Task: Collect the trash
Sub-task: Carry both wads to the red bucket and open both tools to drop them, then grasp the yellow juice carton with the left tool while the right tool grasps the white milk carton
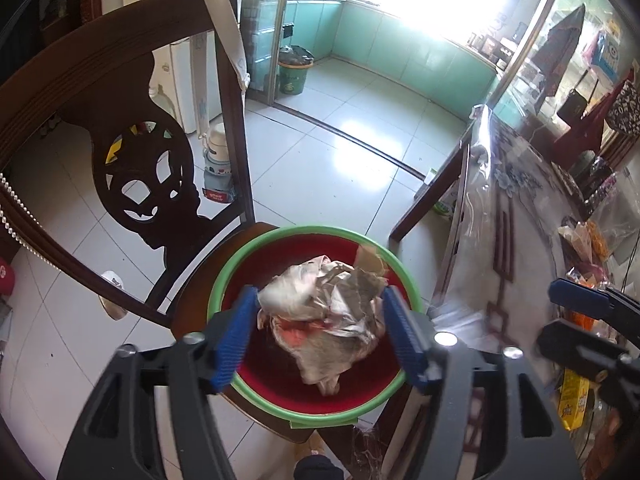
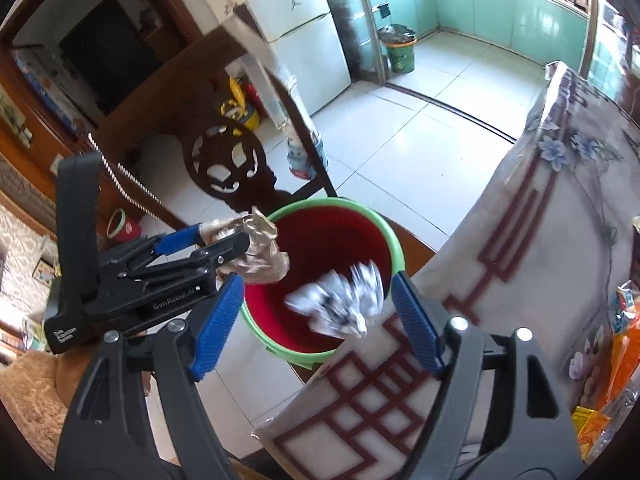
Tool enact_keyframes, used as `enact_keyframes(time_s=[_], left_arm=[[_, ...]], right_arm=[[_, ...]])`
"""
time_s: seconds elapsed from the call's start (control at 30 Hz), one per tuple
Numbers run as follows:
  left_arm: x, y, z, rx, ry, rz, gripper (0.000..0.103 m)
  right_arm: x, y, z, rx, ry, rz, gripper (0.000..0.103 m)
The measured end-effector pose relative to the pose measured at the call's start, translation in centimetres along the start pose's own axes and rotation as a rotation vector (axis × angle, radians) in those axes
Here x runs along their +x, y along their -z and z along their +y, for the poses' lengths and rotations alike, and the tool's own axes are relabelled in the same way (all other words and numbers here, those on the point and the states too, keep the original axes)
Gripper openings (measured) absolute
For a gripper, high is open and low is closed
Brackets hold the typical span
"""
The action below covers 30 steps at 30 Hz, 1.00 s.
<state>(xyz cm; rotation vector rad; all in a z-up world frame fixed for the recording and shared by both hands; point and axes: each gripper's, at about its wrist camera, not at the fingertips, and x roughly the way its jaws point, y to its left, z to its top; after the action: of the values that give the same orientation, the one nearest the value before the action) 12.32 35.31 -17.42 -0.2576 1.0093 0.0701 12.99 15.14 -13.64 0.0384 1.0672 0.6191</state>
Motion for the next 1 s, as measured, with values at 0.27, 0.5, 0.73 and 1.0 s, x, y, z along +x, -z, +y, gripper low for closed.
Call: enact_keyframes(time_s=[0.27, 0.5, 0.73, 1.0], left_arm=[[-0.5, -0.2, -1.5, 0.018, 0.024, -0.022, 0.067], [-1.1, 0.2, -4.0, 0.061, 0.068, -0.029, 0.067], [-1.8, 1.5, -7.8, 0.128, 0.127, -0.022, 0.067], [-2.9, 3.7, -14.5, 0.223, 0.193, -0.012, 0.067]], right_arm=[[-4.1, 0.5, -1.7, 0.037, 0.039, -0.079, 0.078], [-7.4, 2.1, -3.4, 0.085, 0.065, -0.139, 0.081], [-11.6, 7.3, -8.8, 0.222, 0.171, -0.162, 0.082], [-18.7, 15.7, -19.3, 0.509, 0.363, -0.211, 0.082]])
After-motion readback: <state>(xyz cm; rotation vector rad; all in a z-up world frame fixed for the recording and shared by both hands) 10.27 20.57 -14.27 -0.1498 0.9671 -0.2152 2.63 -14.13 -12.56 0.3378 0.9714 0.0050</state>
